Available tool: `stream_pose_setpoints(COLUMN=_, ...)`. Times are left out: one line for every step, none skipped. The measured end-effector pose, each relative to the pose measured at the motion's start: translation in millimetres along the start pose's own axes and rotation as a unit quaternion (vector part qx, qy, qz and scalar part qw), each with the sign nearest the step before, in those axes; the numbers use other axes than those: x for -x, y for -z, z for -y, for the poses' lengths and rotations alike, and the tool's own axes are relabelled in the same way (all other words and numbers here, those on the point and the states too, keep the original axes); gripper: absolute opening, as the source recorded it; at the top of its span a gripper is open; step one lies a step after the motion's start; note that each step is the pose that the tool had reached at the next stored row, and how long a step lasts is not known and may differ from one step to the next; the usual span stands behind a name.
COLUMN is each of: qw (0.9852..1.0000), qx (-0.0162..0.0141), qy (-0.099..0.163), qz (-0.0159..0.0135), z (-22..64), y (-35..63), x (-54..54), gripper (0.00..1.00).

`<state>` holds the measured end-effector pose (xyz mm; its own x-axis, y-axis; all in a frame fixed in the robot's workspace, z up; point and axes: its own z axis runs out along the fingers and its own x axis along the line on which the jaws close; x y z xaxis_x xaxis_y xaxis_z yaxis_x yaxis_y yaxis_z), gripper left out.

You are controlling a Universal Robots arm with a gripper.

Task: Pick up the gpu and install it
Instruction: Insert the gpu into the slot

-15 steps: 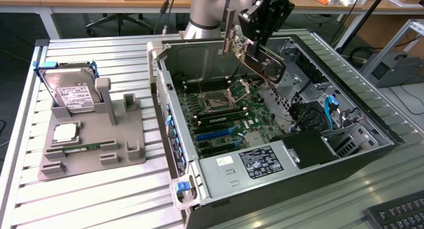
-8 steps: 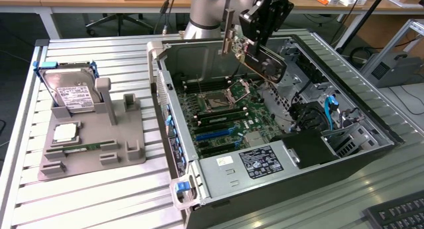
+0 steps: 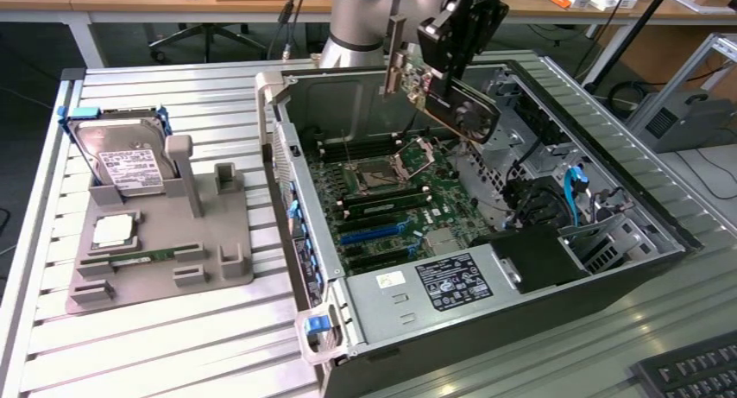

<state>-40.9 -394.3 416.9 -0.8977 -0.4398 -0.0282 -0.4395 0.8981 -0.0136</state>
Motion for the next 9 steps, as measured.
stream_pose_setpoints(qw=1.0, qx=0.0, qy=0.002, qz=0.0, z=0.0, y=0.0, x=0.0, gripper=0.27)
stream_pose_setpoints(qw=1.0, qx=0.0001, qy=0.003, qz=0.0, z=0.0, y=0.0, x=0.0, gripper=0.27)
stream_pose_setpoints(qw=1.0, qx=0.0001, qy=0.004, qz=0.0, z=0.0, y=0.0, x=0.0, gripper=0.27)
stream_pose_setpoints(qw=1.0, qx=0.0002, qy=0.006, qz=0.0001, z=0.0, y=0.0, x=0.0, gripper=0.27)
stream_pose_setpoints(qw=1.0, qx=0.0002, qy=0.007, qz=0.0001, z=0.0, y=0.0, x=0.0, gripper=0.27)
stream_pose_setpoints(qw=1.0, qx=0.0002, qy=0.008, qz=0.0001, z=0.1, y=0.0, x=0.0, gripper=0.27)
stream_pose_setpoints(qw=1.0, qx=0.0002, qy=0.009, qz=0.0001, z=0.1, y=0.0, x=0.0, gripper=0.27)
stream_pose_setpoints(qw=1.0, qx=0.0002, qy=0.01, qz=0.0001, z=0.1, y=0.0, x=0.0, gripper=0.27)
stream_pose_setpoints(qw=0.9999, qx=0.0003, qy=0.01, qz=0.0002, z=0.2, y=0.0, x=-0.1, gripper=0.27)
